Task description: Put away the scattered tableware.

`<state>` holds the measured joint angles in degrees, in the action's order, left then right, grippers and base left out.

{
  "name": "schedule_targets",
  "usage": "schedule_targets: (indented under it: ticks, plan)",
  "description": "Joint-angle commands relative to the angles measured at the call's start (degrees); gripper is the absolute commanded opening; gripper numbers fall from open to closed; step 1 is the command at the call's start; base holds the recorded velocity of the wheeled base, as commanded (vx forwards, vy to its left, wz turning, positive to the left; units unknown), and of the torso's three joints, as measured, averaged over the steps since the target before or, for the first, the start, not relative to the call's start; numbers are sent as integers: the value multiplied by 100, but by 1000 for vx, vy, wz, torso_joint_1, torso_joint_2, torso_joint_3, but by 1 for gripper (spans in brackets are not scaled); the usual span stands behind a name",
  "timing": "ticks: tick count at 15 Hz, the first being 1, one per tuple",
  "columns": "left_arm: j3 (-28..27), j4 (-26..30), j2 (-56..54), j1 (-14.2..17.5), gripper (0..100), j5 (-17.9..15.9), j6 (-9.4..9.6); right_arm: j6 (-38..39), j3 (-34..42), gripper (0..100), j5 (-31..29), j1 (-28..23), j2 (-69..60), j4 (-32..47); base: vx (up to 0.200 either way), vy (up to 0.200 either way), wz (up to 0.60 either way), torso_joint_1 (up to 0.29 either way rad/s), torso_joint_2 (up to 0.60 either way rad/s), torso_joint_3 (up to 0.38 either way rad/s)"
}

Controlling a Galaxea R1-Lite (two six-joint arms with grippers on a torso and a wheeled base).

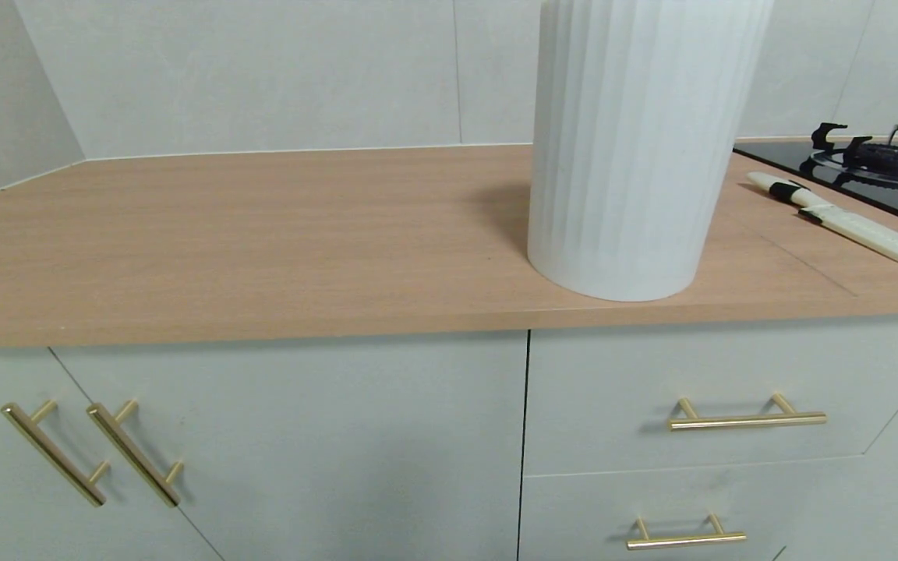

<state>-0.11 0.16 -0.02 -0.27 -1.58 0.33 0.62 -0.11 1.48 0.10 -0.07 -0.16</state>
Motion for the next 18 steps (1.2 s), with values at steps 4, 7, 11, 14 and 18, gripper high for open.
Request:
schedule_targets:
  ticks: [4,7,11,14,18]
  plan:
    - [2,2,2,0,100,0,2,8,2,100,2,8,7,-2,0,-200,0,2,4,1]
    - [-7,2,2,0,100,0,2,-1,2,100,2,-1,7,-2,0,-200,0,1,-4,4]
    - [2,2,2,0,100,0,2,-1,2,100,2,-1,7,-2,0,-100,0,-1,1,2]
    - [2,2,2,0,100,0,2,8,2,100,2,-1,7,-2,0,0,0,0,0,0]
    - [2,2,2,0,100,0,2,-1,2,100,2,-1,7,-2,0,0,0,0,0,0]
